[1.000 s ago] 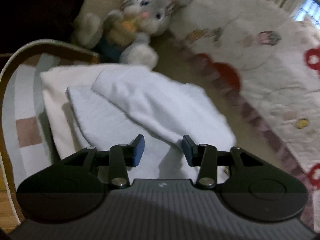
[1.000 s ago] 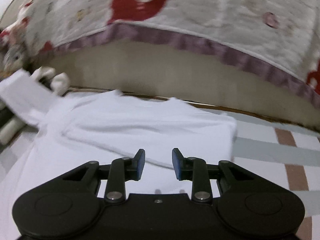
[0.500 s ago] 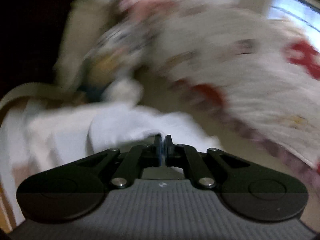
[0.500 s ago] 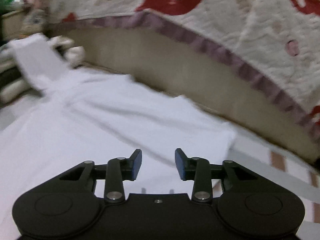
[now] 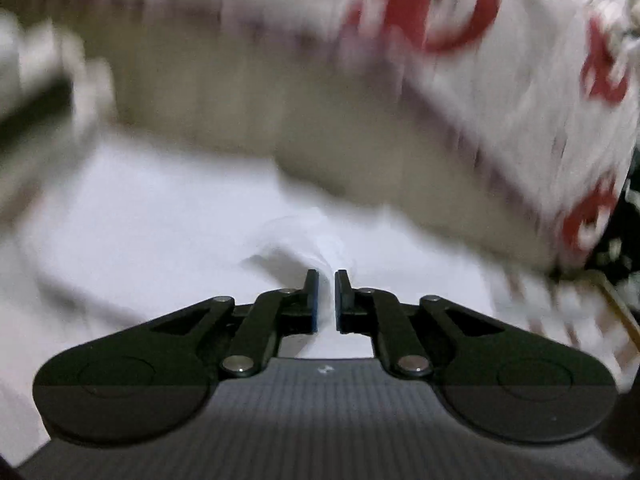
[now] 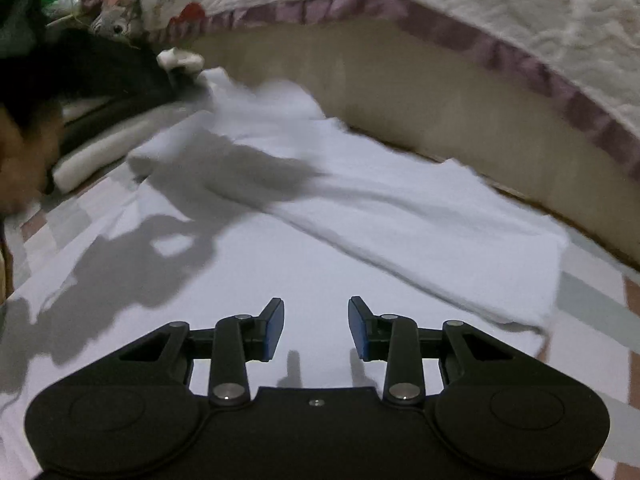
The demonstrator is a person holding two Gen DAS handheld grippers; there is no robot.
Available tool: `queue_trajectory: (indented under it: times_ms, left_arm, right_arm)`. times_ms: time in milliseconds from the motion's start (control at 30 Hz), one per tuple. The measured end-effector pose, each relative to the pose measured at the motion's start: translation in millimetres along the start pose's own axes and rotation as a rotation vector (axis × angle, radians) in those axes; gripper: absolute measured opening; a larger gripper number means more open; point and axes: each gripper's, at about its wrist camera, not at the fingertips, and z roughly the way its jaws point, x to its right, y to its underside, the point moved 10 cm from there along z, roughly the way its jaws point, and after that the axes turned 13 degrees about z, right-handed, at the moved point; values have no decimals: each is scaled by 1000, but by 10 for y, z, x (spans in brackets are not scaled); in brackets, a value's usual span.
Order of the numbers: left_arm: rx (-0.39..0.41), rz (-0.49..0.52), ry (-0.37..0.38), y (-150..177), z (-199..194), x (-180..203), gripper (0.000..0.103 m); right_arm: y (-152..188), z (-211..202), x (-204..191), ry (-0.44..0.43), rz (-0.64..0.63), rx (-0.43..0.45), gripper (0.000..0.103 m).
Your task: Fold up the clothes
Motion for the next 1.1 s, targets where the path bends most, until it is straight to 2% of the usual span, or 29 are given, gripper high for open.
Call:
queue_trajectory:
  times_ms: [67, 133, 233, 300, 367, 433, 467, 567, 633, 700, 733, 800, 933, 967, 1000, 1100]
  left_arm:
    - [-76, 1, 6, 212, 39, -9, 7]
    - [-75, 84, -51, 225, -80, -48, 8]
    - [-58, 157, -153, 138, -240, -258, 11]
    - [-49, 136, -211, 65, -282, -522, 14]
    - [-2, 143, -321, -1, -293, -832, 16]
    - [74, 234, -453, -31, -288, -1141, 23]
    - [81, 219, -461, -12, -253, -1278, 25]
    - [62, 77, -392, 71, -100, -1636, 25]
    - [56, 7, -338, 121, -30, -1798, 25]
    - [60, 32, -331, 173, 4, -1838, 25]
    - [60, 56, -336, 190, 25, -1847, 25]
    - [55, 68, -340, 209, 39, -1860, 25]
    - [49, 72, -331, 236, 48, -1831, 25]
    - [49, 74, -328, 245, 42, -1829, 25]
    - [49, 77, -326, 255, 36, -1827, 25]
    - [45, 76, -334, 258, 5, -1850, 25]
  right_arm:
    - [37, 68, -37, -6, 9, -27, 39]
    - [76, 83, -65, -5, 2, -51, 39]
    - [130, 65, -53, 8, -24, -74, 39]
    - [135, 62, -1, 30, -32, -90, 40]
    - [94, 67, 28, 38, -45, -101, 40]
    - [-6, 104, 21, 45, -52, -99, 40]
    - [-90, 143, -3, 53, -52, -86, 43]
    - [-456, 318, -156, 84, -27, -2, 48]
    - [-673, 493, -339, 7, 22, 13, 54]
    - [-823, 733, -503, -56, 40, -6, 56]
    - [-861, 873, -559, -60, 19, -19, 56]
    - [-896, 1158, -619, -39, -37, -55, 56]
    - [-918, 1609, -552, 31, -37, -106, 57]
    - [-947, 1661, -529, 34, -13, -101, 27]
    - [-1024, 1592, -479, 21, 60, -65, 4]
    - [-1266, 1125, -213, 2, 299, 86, 5]
